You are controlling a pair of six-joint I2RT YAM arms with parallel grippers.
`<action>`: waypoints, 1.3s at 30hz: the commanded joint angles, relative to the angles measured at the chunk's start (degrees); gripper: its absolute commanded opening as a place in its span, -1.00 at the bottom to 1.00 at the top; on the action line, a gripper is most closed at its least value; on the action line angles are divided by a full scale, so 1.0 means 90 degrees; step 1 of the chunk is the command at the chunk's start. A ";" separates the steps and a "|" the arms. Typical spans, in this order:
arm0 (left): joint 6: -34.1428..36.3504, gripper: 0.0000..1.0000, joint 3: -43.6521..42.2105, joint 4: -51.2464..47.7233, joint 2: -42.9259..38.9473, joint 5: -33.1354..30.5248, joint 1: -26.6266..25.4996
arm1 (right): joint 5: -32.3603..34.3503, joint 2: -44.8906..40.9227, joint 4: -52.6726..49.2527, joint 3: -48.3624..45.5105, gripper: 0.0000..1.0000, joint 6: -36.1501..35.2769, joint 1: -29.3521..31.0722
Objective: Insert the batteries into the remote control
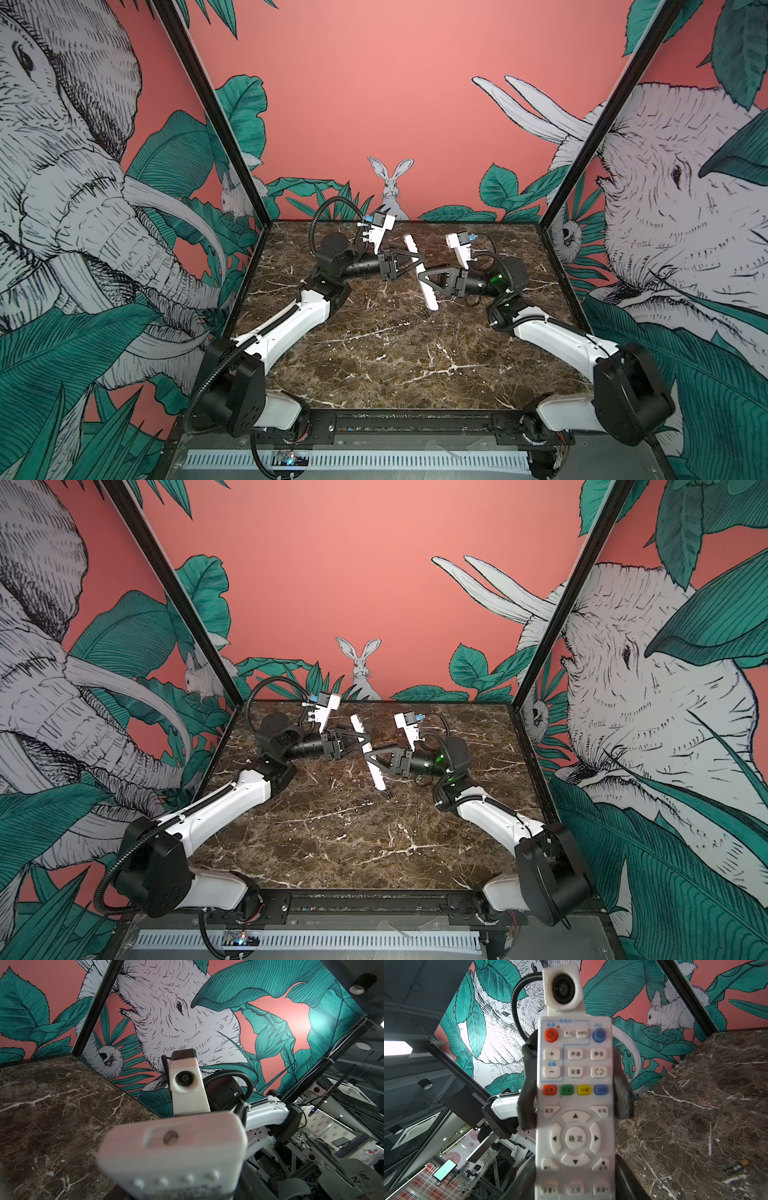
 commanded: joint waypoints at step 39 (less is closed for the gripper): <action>0.1394 -1.00 0.1192 -0.6130 -0.0920 -0.3618 -0.0141 | 0.4108 0.0078 -0.6604 0.1520 0.50 -0.4999 0.1626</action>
